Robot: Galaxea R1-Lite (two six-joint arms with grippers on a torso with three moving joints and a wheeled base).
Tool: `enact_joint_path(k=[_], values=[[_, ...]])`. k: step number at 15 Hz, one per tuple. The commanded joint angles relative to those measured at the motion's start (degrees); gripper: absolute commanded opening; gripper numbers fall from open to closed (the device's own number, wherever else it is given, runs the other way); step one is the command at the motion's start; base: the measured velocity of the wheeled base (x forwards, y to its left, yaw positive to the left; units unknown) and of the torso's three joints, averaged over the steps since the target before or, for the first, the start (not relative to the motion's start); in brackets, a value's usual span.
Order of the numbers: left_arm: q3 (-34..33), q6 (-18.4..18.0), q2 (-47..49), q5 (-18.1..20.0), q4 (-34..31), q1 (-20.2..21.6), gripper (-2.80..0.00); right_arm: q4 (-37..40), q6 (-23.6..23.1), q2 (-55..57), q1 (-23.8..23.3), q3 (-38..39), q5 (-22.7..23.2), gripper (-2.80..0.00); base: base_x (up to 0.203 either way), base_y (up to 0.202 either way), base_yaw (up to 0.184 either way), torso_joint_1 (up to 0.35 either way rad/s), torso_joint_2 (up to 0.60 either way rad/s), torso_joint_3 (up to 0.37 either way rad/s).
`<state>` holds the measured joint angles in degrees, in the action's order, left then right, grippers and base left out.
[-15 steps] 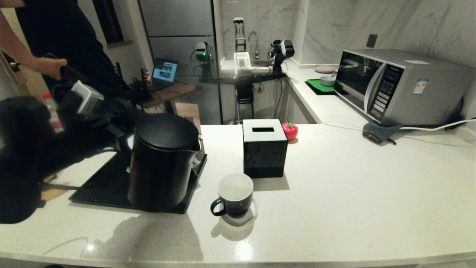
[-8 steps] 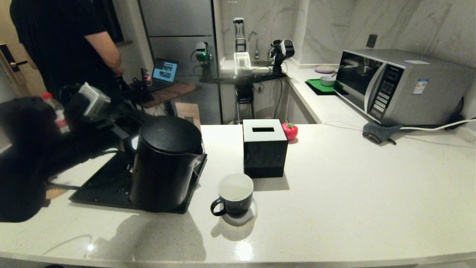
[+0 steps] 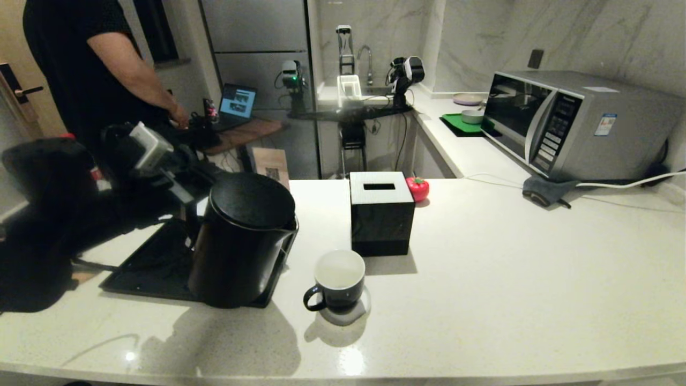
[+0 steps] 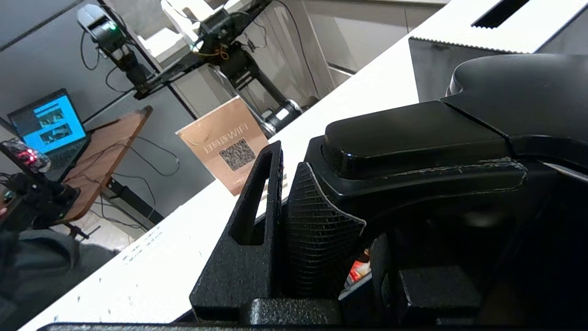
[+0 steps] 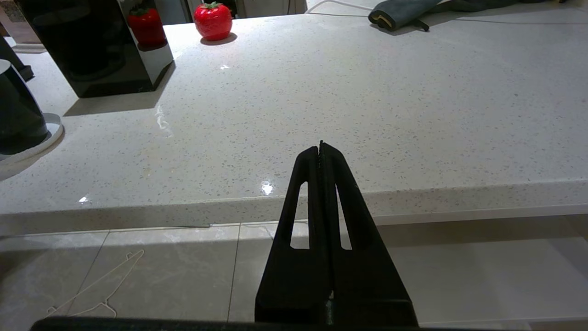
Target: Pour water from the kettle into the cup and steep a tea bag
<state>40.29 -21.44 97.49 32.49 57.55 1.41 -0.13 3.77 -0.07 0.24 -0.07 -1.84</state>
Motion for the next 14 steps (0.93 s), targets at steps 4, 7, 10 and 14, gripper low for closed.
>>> enact_joint_path(k=[4, 7, 10, 14], values=[[0.58, -1.33, 0.07, -0.59, -1.03, -1.76, -2.8, -0.04, 0.01, 0.07, 0.02, 0.07, 0.0, -2.8, 0.0, 0.0, 0.0, 0.0, 0.0, 0.0], [1.09, -2.26, -0.02, -2.33, -2.1, -3.24, -2.8, -0.04, 0.01, 0.07, 0.02, -0.01, 0.0, -2.8, 0.0, 0.0, 0.0, 0.0, 0.0, 0.0], [1.11, -3.12, 0.07, -2.69, -2.18, -3.52, -2.8, -0.04, -0.05, 0.07, 0.02, 0.0, 0.0, -2.8, 0.0, 0.0, 0.0, 0.0, 0.0, 0.0], [1.28, -5.2, -0.19, -3.04, -4.56, -3.52, -2.8, -0.04, 0.01, 0.07, 0.02, -0.01, 0.0, -2.8, 0.0, 0.0, 0.0, 0.0, 0.0, 0.0]])
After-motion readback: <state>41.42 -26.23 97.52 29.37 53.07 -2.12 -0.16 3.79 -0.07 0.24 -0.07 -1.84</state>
